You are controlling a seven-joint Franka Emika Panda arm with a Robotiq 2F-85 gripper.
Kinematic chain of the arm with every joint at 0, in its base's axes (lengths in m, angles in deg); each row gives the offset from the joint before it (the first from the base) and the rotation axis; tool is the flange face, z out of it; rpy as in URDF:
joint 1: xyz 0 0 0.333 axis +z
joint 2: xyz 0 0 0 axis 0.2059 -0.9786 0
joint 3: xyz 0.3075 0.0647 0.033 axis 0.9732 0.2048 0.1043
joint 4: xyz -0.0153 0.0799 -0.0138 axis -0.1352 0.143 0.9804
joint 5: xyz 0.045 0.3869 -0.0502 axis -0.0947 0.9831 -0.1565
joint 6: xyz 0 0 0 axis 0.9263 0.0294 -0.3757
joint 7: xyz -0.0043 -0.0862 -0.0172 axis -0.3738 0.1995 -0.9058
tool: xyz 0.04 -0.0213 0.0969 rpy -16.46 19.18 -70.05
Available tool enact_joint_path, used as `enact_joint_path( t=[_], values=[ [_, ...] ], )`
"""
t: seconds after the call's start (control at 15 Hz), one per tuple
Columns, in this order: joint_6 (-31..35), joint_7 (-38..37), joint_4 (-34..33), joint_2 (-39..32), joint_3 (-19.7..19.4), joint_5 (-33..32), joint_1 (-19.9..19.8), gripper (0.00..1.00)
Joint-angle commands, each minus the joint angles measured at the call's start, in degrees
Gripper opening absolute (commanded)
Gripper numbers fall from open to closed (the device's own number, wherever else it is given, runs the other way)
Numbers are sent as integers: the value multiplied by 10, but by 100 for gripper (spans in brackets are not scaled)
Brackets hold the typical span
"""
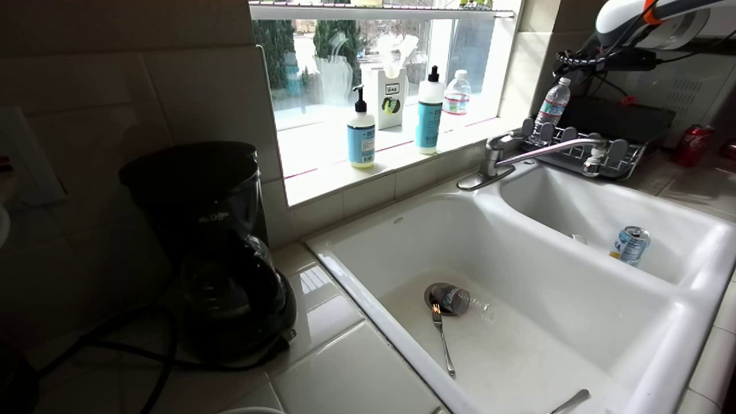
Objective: Put one water bottle from the windowsill on the dishrack.
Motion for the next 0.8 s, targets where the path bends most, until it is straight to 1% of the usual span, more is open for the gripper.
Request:
enact_joint_path(
  t=[0.0, 0.07, 0.13, 0.2, 0.27, 0.33, 0.4, 0.53, 0.73],
  values=[
    [9, -34, 40, 41, 6, -37, -2, 100],
    [11, -41, 45, 50, 3, -46, 1, 100],
    [10, -43, 54, 62, -14, -45, 18, 100],
    [9, -53, 66, 79, -18, -55, 24, 100],
    [15, -45, 81, 99, -14, -48, 25, 100],
    [20, -1, 97, 124, 29, -12, -1, 99],
    [18, 54, 114, 150, 53, 28, -11, 100],
    [-6, 116, 140, 192, 71, 57, -6, 100],
    [-32, 182, 174, 237, 91, 94, 24, 100]
  ],
)
